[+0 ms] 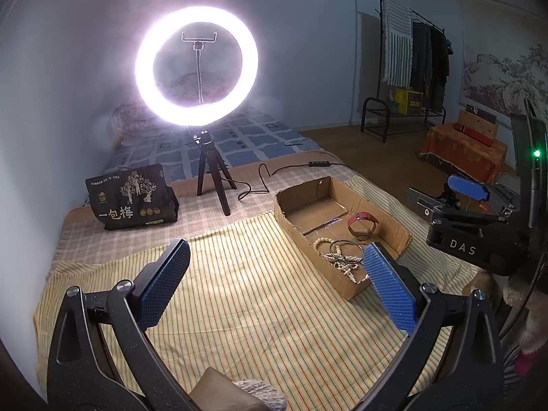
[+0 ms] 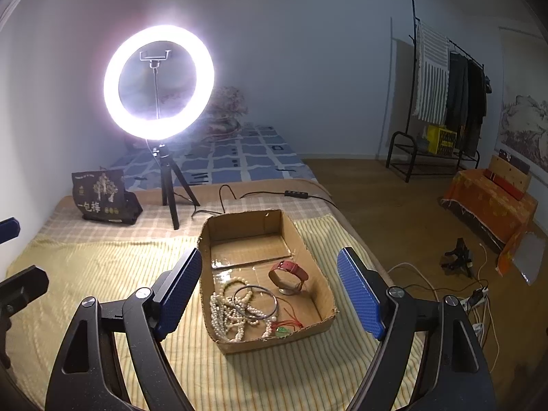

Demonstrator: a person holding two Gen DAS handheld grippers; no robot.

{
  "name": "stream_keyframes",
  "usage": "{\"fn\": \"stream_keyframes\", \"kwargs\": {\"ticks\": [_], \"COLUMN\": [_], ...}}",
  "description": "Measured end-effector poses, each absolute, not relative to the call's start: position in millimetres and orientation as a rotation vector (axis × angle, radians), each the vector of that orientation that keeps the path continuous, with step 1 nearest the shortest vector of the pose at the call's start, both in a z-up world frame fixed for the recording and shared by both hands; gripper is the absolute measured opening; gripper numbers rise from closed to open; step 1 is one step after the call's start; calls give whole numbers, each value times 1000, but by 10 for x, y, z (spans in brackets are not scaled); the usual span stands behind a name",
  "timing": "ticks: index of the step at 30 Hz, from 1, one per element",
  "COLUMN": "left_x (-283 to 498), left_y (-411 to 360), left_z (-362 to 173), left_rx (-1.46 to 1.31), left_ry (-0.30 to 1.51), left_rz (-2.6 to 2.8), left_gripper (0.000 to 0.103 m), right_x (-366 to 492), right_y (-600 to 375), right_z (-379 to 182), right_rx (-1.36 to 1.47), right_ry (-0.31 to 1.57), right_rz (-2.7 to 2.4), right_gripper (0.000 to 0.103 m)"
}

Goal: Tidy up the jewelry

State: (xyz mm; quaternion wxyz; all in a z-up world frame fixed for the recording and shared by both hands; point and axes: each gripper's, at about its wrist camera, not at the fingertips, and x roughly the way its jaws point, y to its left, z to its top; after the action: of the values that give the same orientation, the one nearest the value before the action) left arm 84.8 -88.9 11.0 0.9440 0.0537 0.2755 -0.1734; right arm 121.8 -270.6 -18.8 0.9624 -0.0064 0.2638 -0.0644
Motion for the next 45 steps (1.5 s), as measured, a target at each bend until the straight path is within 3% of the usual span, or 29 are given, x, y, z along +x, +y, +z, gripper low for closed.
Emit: {"fn": "stream_keyframes", "kwargs": {"ticks": [45], "left_x": [819], "left_y": [-924], "left_z": [108], "left_rx": [107], "left_ry": [568], "left_rz": [-362], "left_gripper": [103], "right_x": [1224], "right_y": [-2695], "right_z": [-226], "right_rx": [2], "right_ry": [549], "right_rz": [-121], "right_gripper": [81]}}
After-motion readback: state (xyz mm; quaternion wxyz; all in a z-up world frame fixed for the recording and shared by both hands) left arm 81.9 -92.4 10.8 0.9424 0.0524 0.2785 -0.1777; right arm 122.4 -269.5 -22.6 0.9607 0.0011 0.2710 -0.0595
